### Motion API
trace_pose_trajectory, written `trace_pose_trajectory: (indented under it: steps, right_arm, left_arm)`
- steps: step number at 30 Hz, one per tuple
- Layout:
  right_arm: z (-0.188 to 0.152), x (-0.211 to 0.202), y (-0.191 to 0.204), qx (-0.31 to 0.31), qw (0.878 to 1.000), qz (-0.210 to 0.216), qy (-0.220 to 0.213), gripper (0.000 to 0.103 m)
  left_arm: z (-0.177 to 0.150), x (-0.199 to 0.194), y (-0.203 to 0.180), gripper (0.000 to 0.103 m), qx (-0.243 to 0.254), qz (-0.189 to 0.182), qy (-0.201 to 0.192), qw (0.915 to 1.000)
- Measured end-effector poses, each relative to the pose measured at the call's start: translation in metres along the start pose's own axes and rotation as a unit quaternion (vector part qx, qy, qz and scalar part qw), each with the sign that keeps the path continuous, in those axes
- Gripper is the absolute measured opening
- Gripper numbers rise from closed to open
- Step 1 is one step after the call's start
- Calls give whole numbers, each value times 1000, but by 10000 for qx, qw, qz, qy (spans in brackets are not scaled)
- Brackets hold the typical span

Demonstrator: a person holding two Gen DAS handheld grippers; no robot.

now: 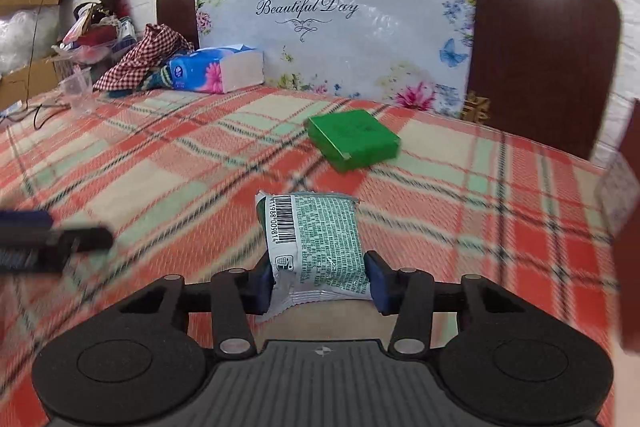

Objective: Organize objects
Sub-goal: 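Reach the left tool to the green-and-white packet and grasp it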

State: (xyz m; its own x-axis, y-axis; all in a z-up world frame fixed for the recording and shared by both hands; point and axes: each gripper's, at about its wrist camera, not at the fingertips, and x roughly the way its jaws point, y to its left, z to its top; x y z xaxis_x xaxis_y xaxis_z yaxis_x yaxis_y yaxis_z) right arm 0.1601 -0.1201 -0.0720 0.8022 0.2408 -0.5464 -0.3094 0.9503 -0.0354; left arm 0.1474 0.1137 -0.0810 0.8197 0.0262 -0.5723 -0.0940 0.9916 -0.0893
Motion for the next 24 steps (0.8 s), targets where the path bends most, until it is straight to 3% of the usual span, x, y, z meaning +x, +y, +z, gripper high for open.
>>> trace_pose_trajectory:
  steps: [3,6,7,8,9,11,13,15,17,19,21,24]
  right_arm:
    - [-29,-44,-8,-180,9992,-365,10,46]
    - [-62,-89,-23,-242,9944,-1025,6,46]
    - [-71,-102,-30,-207,9920,-1246,3,52]
    - [-80,-114,-37,-114,9899,-1413,-11,59]
    - [-88,-126,-44,21,9885,-1512,-34,76]
    - [-100,-142,-63,404,9897,-1374,-32,81]
    - [-107,-150,-77,784,9909,-1090,-60,82]
    - [-108,-149,-82,910,9913,-949,-44,86]
    - [-106,-144,-80,779,9931,-874,5,88]
    - [-104,-139,-75,618,9955,-716,50,91]
    - [-100,-133,-75,575,9965,-599,90,92]
    - [-95,-124,-77,583,9971,-485,114,93]
  left_arm:
    - [0,-1,-5,101,125,64,20,9999]
    - [-2,-2,-14,101,336,222,98,9991]
    - [-2,-4,-21,100,412,282,136,9987]
    - [-2,-7,-28,100,440,205,213,9986]
    - [-2,-11,-37,100,421,-1,306,9986]
    - [-3,-25,-66,98,432,-651,491,9957]
    - [-4,-39,-100,94,372,-1475,814,9850]
    - [-5,-53,-137,89,231,-2271,1247,9656]
    - [-7,-62,-169,89,254,-2709,1568,9494]
    - [-9,-64,-194,86,364,-2870,1850,9392]
    - [-14,-58,-212,72,316,-2966,2201,9288]
    - [-20,-40,-225,62,131,-2866,2526,9241]
